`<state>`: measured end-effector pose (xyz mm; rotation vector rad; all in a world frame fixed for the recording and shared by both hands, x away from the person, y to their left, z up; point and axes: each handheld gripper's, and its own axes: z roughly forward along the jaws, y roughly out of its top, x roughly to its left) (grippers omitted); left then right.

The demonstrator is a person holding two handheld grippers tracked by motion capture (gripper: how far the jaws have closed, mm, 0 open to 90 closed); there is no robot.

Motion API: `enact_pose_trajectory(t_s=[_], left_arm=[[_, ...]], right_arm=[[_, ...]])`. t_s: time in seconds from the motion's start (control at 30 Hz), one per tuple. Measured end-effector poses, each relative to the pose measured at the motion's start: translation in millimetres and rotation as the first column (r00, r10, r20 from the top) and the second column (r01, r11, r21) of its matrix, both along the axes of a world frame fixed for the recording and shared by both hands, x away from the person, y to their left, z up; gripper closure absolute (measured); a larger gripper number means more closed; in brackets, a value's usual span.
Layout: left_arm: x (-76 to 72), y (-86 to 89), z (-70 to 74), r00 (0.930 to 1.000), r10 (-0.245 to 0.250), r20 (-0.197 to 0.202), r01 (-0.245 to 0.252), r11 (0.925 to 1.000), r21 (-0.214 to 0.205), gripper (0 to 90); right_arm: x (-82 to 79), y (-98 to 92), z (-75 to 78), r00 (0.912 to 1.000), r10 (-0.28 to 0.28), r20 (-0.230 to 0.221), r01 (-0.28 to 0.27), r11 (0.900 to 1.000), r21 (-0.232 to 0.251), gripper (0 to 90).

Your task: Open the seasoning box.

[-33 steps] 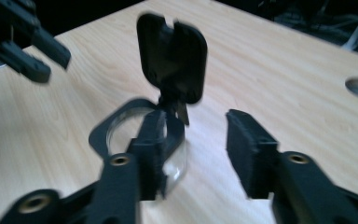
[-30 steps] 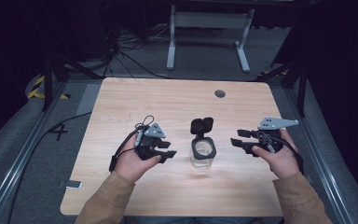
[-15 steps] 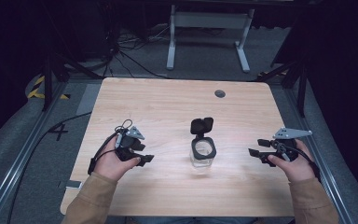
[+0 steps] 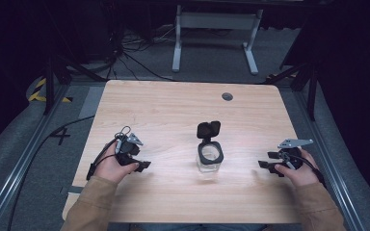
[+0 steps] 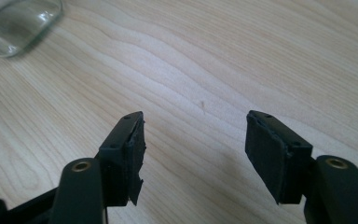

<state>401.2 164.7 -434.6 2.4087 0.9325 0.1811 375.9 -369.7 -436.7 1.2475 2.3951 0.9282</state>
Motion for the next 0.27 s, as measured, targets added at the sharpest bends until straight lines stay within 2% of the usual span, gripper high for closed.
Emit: enact_pose_trajectory(t_s=[0.03,0.27], left_arm=[[-0.1,0.2,-1.2,0.9999,0.008,-0.012,-0.008,0.9999,-0.014,33.1],[1.8,-0.1,-4.5,0.9993,0.021,-0.03,-0.021,0.9997,-0.014,30.7]], right_arm=[[0.7,-0.2,-1.4,1.0,0.004,0.002,-0.004,1.0,-0.002,38.2],[1.2,1.9,-3.9,1.0,0.002,-0.008,-0.002,1.0,0.0,38.2]])
